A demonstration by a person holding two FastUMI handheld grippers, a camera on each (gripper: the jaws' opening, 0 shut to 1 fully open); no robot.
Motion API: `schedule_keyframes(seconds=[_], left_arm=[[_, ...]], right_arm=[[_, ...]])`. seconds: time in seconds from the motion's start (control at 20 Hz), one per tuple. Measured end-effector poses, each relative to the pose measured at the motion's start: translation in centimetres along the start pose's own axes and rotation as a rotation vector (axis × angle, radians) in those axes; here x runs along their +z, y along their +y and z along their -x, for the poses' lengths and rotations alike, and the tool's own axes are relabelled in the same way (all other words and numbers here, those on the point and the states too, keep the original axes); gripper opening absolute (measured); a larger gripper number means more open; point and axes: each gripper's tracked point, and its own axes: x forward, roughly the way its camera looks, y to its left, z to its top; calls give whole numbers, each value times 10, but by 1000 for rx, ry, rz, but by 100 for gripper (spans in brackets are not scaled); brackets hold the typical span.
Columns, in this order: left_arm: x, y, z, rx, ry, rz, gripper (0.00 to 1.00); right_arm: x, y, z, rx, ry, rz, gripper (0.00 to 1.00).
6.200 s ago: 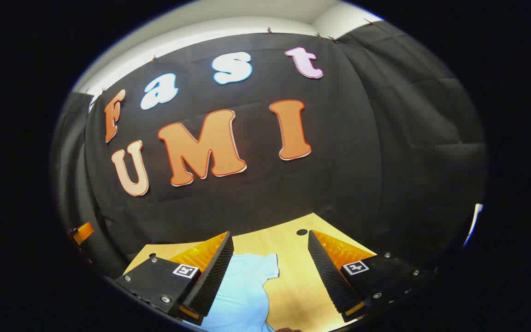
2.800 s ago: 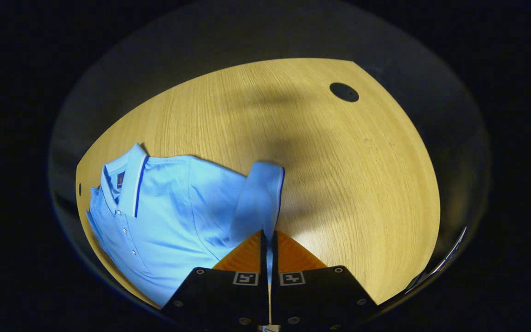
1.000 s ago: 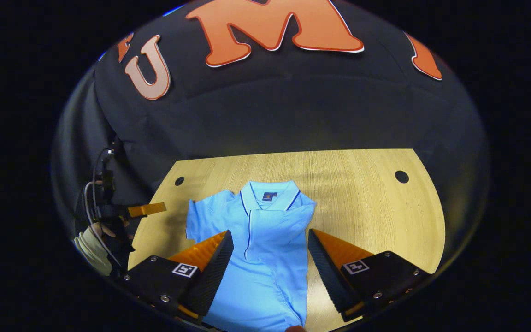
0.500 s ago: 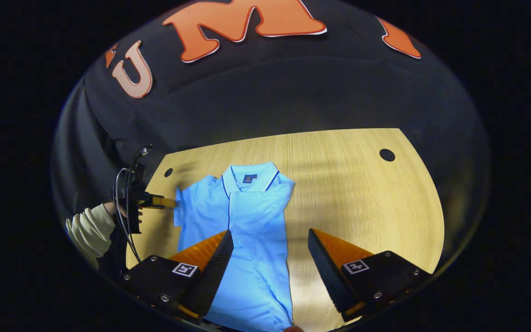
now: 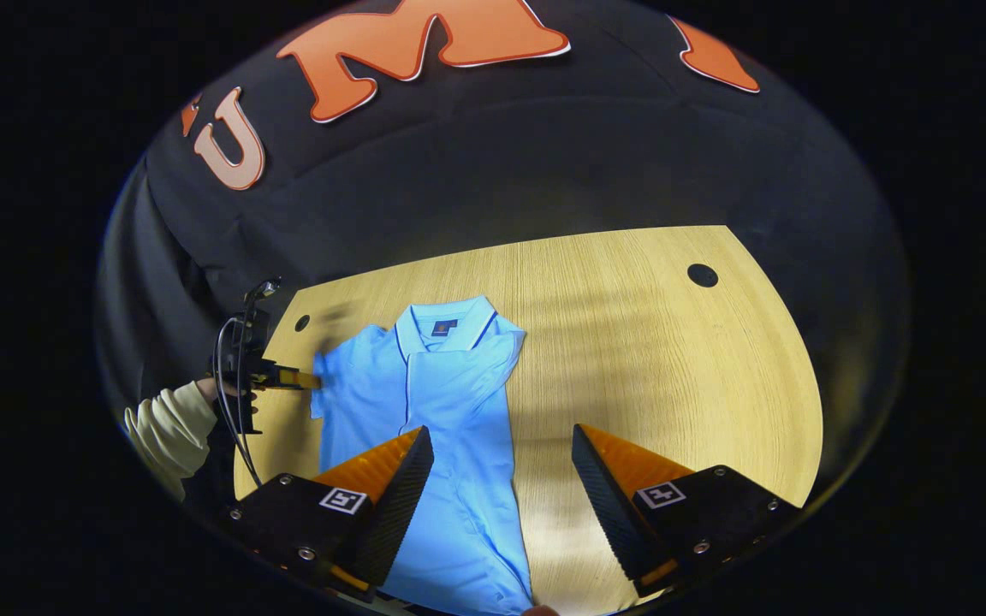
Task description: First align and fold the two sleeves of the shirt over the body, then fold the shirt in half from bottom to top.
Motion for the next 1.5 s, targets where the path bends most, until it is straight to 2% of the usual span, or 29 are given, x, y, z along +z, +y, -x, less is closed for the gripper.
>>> schedule_keyframes(seconds=[0.05, 0.15, 0.2, 0.35, 0.5, 0.65, 0.85, 1.05, 1.35, 1.45, 1.5], left_arm=[[-1, 0, -9, -1, -5, -1, 74], [-5, -6, -2, -7, -1, 3, 22], [-3, -11, 6, -11, 9, 15, 13], [2, -25, 23, -33, -26, -7, 12], [17, -43, 53, -30, -96, -87, 12], [26, -94, 94, -81, -170, -173, 12], [21, -176, 127, -171, -197, -260, 12], [3, -242, 128, -230, -172, -311, 12], [-20, -307, 113, -233, -139, -385, 12], [-27, -326, 116, -270, -145, -394, 22], [-33, -331, 116, -278, -142, -405, 34]], right_arm=[[-1, -2, -2, -1, 3, -4, 99], [-3, -5, -2, -2, 8, -9, 99], [-3, -6, -2, -2, 7, -10, 99], [-5, -11, 2, -3, 2, -13, 99], [-6, -16, 7, 3, -10, -16, 98], [-8, -23, 14, 12, -25, -21, 99], [-16, -42, 27, 11, -37, -38, 98], [-28, -69, 43, -7, -44, -81, 99], [-49, -104, 61, -41, -46, -135, 98], [-54, -109, 63, -48, -40, -146, 99], [-57, -110, 64, -53, -34, -144, 99]])
